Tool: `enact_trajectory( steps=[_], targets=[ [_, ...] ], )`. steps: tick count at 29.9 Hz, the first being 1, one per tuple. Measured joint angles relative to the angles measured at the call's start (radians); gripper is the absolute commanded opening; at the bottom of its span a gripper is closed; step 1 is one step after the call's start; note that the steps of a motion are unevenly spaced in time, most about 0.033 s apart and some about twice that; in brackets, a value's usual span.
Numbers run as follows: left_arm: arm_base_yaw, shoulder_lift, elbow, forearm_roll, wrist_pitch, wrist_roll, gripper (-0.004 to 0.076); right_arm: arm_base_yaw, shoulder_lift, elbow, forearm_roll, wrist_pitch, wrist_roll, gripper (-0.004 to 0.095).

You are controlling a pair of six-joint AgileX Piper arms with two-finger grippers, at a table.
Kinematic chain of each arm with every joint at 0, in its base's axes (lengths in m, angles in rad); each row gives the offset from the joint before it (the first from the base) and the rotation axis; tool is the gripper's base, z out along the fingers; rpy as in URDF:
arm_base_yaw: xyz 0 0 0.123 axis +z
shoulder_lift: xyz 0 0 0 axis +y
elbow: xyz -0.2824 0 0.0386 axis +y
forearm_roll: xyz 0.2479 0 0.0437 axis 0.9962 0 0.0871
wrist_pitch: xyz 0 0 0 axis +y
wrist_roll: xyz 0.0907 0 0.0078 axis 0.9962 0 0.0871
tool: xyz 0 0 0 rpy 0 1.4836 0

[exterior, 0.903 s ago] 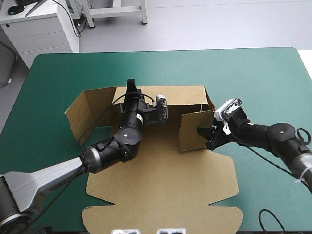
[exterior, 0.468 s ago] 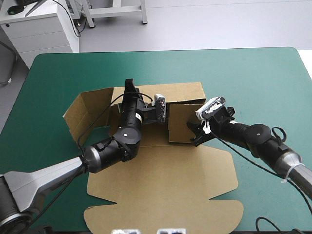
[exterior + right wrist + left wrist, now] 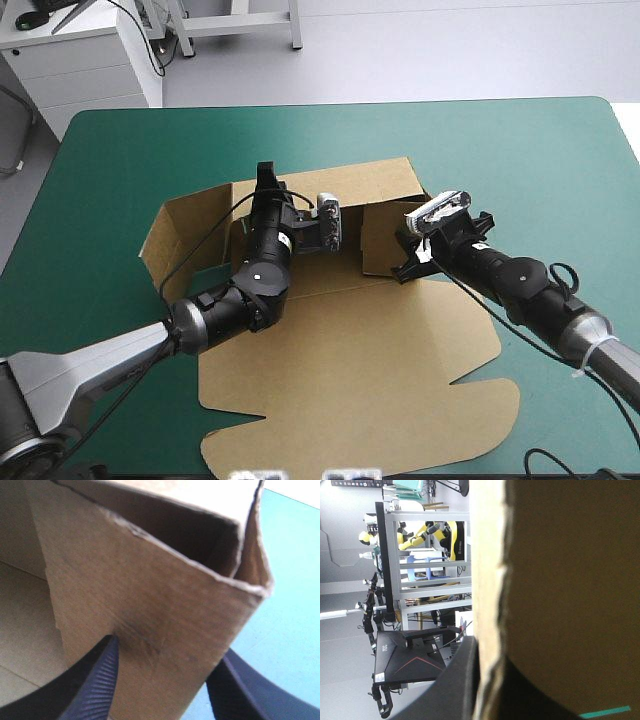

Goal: Fold the box

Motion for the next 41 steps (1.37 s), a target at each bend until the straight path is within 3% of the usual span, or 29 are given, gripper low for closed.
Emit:
enact_trajectory(
  steps=[2, 7, 8, 26, 30, 38, 41],
  targets=[
    [0.000, 0.000, 0.000, 0.000, -0.008, -0.002, -0.0007, 0.000, 0.003, 0.000, 0.000, -0.001, 0.000, 0.0350],
    [0.000, -0.001, 0.000, -0.001, -0.014, -0.006, -0.0007, -0.001, 0.020, -0.001, 0.001, 0.003, -0.012, 0.0003],
    [0.000, -0.001, 0.000, -0.001, -0.014, -0.006, -0.0007, -0.001, 0.025, -0.001, 0.001, 0.002, -0.012, -0.0014],
    [0.000, -0.003, 0.000, -0.022, -0.009, -0.006, 0.0001, -0.010, 0.033, -0.002, 0.035, -0.008, -0.004, -0.0018],
    [-0.011, -0.004, 0.000, -0.025, 0.001, -0.006, 0.0092, -0.010, 0.033, -0.002, 0.034, -0.009, 0.081, -0.0018],
    [-0.159, -0.068, 0.000, -0.058, -0.022, -0.007, 0.0395, -0.010, 0.034, -0.003, 0.023, 0.042, 0.147, -0.0018],
    [-0.224, -0.107, 0.000, -0.065, -0.005, -0.007, 0.0473, -0.010, 0.034, -0.003, 0.022, 0.046, 0.151, -0.0018]
  ],
)
